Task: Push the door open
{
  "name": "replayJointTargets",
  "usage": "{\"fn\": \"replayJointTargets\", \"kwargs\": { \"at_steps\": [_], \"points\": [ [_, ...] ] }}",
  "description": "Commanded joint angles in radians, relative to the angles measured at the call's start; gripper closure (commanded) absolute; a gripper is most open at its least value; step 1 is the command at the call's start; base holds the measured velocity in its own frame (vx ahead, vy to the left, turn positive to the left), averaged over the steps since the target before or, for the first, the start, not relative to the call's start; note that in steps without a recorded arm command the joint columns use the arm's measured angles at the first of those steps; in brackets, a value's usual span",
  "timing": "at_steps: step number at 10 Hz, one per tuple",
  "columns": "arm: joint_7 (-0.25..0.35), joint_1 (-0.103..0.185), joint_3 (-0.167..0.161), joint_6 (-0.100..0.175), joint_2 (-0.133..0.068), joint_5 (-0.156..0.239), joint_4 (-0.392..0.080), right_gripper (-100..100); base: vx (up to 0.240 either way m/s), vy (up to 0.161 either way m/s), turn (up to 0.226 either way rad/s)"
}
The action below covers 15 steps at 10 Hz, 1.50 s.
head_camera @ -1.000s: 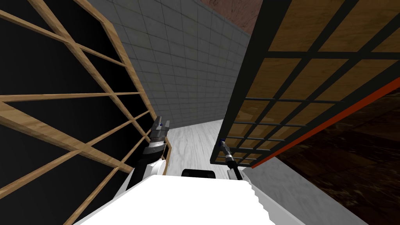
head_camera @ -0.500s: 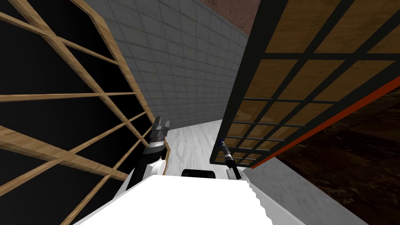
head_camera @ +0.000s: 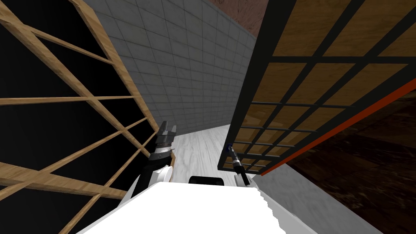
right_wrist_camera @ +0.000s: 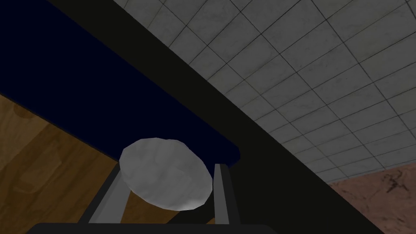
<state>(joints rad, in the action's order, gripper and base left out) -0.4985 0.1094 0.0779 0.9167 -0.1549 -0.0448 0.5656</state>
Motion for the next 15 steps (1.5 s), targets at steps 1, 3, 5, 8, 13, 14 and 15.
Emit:
{"fn": "replayJointTargets", "kwargs": {
  "at_steps": [1,3,5,8,13,14,15],
  "points": [
    [0.030,0.003,0.002,0.001,-0.004,0.010,-0.003,100,0.042,-0.005,-0.027],
    [0.071,0.007,-0.005,0.001,-0.002,0.023,-0.007,100,0.045,-0.002,-0.037],
    [0.136,0.016,-0.020,0.002,0.003,0.050,-0.015,100,0.059,0.002,-0.068],
    [0.195,0.020,-0.028,0.003,0.006,0.063,-0.019,100,0.054,0.004,-0.035],
    [0.319,0.034,-0.051,0.005,0.015,0.105,-0.031,100,0.057,-0.003,-0.053],
    [0.348,0.031,-0.054,0.004,0.016,0.114,-0.019,-100,0.000,-0.012,0.035],
    [0.369,0.032,-0.056,0.004,0.017,0.121,-0.019,-100,-0.033,-0.013,0.032]
  ]
}}
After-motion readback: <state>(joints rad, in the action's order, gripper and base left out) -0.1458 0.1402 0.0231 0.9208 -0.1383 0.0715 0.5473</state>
